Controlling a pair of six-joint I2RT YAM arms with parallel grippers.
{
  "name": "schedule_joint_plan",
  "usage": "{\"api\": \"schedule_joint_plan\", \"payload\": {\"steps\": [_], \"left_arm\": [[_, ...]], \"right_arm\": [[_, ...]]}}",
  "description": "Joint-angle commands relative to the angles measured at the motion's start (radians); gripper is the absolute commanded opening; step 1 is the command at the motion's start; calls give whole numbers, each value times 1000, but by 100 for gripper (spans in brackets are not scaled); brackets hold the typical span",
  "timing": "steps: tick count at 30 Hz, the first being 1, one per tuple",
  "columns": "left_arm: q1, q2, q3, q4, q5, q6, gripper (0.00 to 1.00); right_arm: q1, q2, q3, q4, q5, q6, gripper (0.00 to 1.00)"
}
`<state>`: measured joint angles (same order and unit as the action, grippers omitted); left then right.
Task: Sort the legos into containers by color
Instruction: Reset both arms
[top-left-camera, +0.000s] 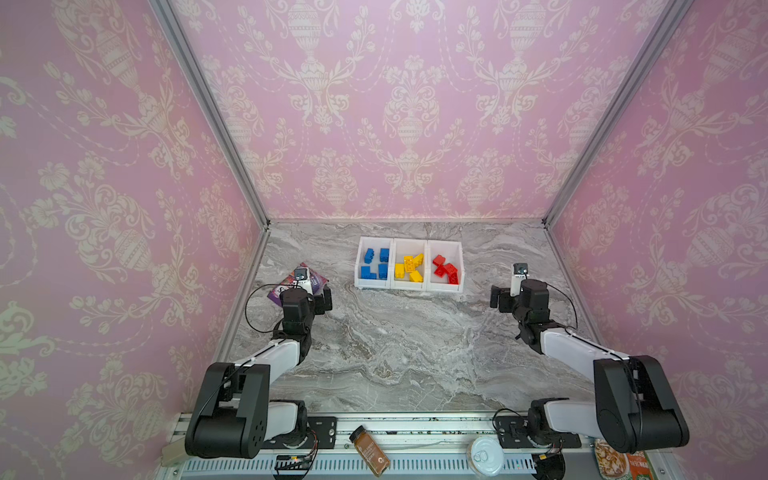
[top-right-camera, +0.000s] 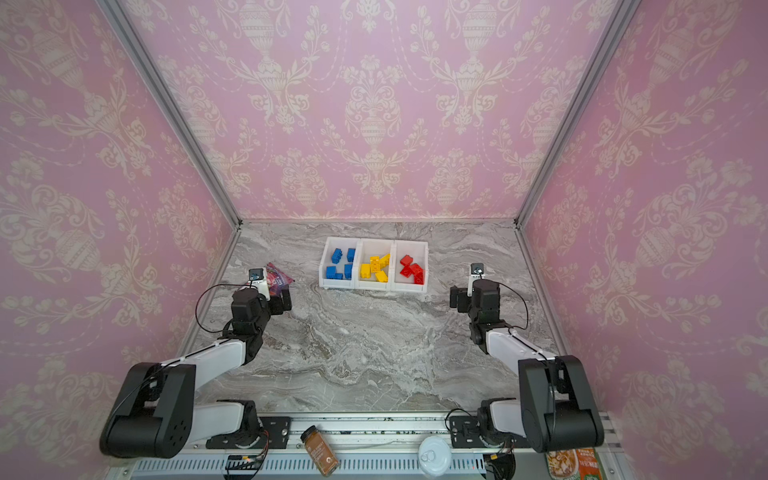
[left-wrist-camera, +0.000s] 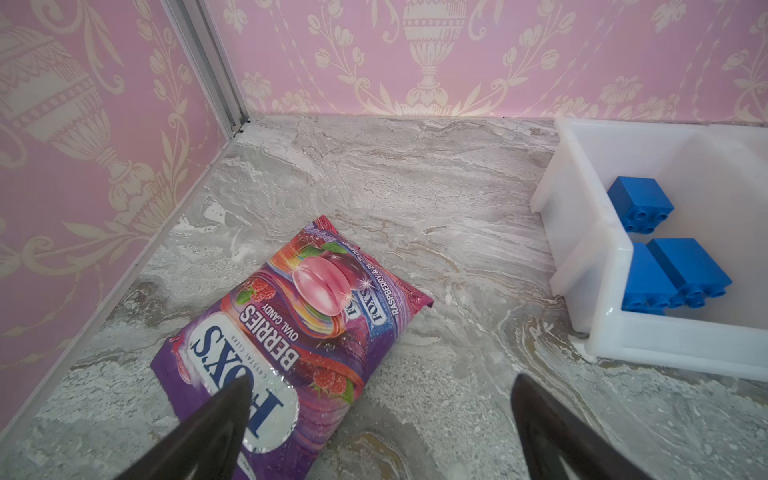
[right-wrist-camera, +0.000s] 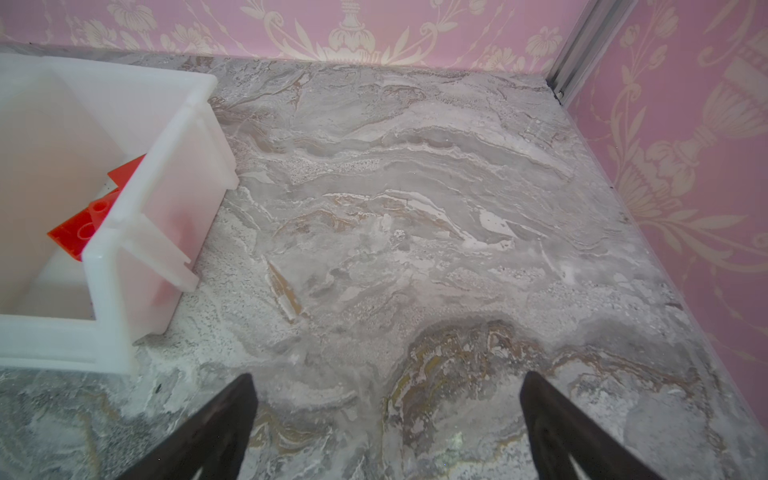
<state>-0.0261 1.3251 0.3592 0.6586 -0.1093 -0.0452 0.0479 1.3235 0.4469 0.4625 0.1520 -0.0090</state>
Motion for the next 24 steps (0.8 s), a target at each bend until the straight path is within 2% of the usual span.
{"api": "schedule_joint_plan", "payload": {"steps": [1, 13, 18, 21, 24], "left_arm": [[18, 63, -23, 177, -23, 45, 99], [34, 242, -43, 374, -21, 31, 99], [33, 273, -44, 407, -29, 28, 99], [34, 278, -45, 413, -33, 27, 99], [33, 278, -48, 419, -33, 27, 99]], "right_arm": [[-5, 30, -36, 163, -39, -38, 100], [-6, 31, -79, 274, -133, -22, 100], [-6, 33, -98, 324, -141, -8, 100], [-5, 99, -123, 449, -183, -1, 100], [-1, 148, -135, 518, -167, -2, 100]]}}
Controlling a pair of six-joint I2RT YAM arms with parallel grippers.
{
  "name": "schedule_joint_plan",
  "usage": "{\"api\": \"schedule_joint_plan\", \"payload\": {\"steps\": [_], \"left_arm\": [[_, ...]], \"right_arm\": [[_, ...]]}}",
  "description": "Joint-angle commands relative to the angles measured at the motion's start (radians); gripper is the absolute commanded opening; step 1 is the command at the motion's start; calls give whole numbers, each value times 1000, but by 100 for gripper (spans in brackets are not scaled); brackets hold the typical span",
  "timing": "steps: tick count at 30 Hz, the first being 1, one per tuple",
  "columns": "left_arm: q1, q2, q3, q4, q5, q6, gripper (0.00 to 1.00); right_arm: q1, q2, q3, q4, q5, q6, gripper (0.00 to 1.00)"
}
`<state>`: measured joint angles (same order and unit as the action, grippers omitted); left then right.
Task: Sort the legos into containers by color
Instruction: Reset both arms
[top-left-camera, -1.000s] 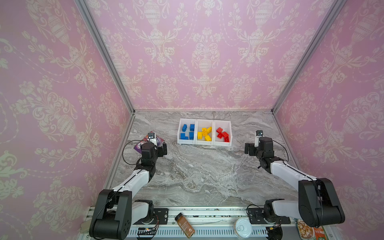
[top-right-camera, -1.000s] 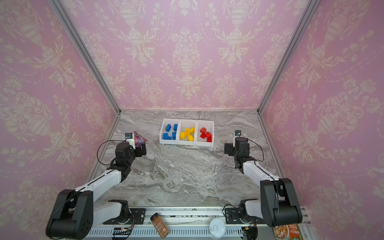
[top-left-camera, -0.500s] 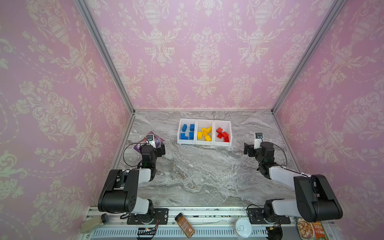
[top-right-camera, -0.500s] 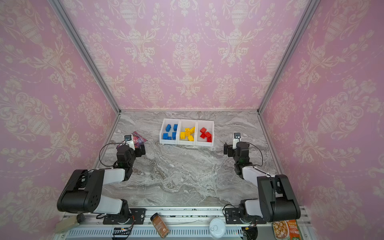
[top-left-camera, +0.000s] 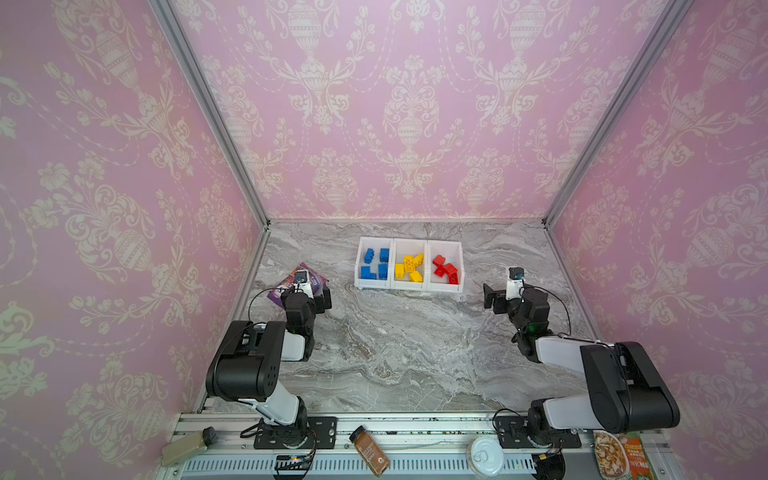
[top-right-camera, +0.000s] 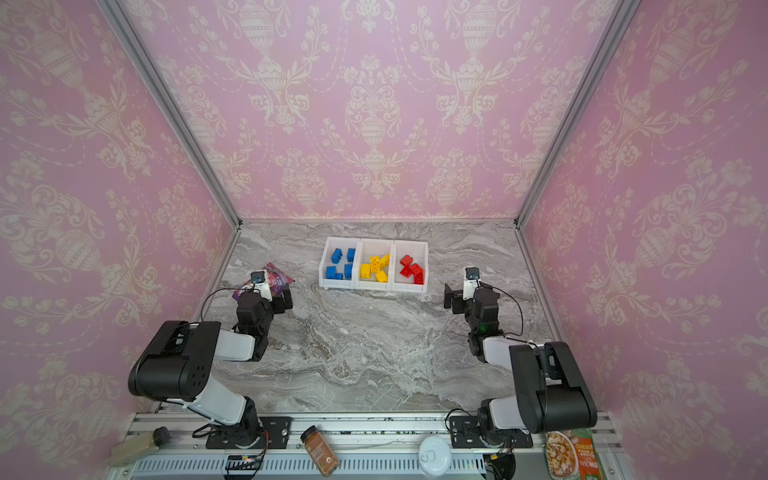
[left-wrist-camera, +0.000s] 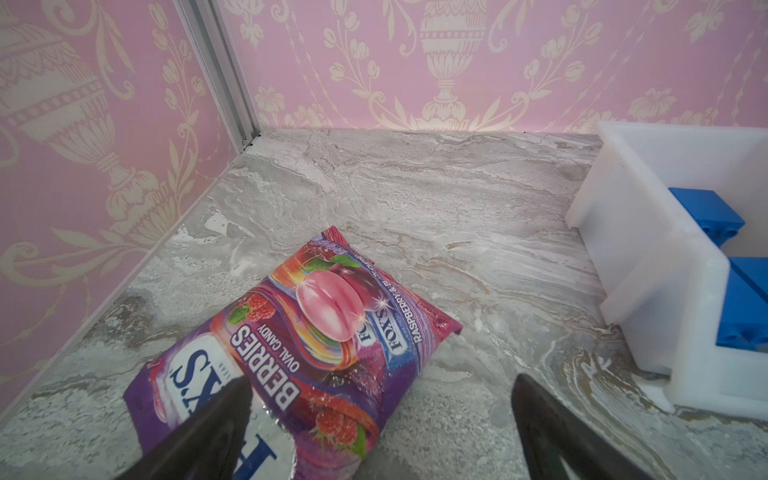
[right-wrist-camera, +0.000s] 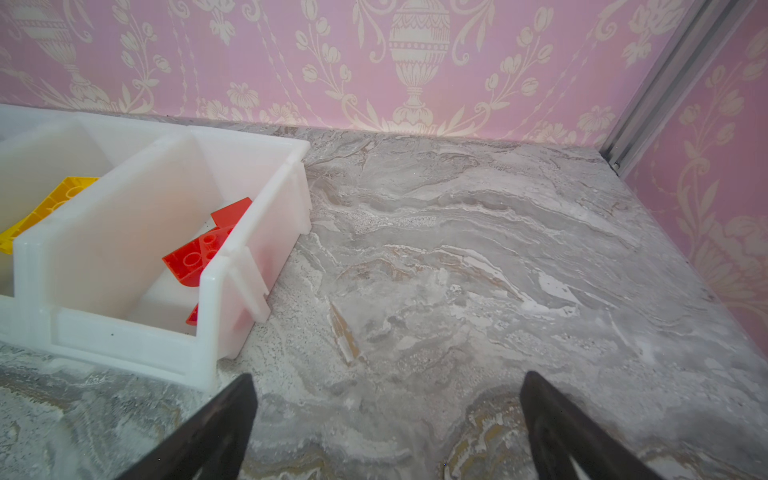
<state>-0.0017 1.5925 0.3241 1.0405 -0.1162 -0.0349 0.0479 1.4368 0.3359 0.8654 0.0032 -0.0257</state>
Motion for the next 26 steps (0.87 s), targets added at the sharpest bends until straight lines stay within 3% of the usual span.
{"api": "schedule_joint_plan", "payload": {"steps": [1, 10, 16, 26], "left_arm": [[9, 12, -13, 38, -27, 16, 99], [9, 46, -13, 65, -36, 10, 99], [9, 48, -13, 65, -33, 13, 99], [9, 47, -10, 62, -24, 17, 99]], "right_arm": [[-1, 46, -26, 126, -23, 12, 100], [-2, 108, -54, 235, -9, 15, 100], [39, 113, -44, 226, 166, 26, 100], [42, 113, -50, 239, 164, 24, 100]]}}
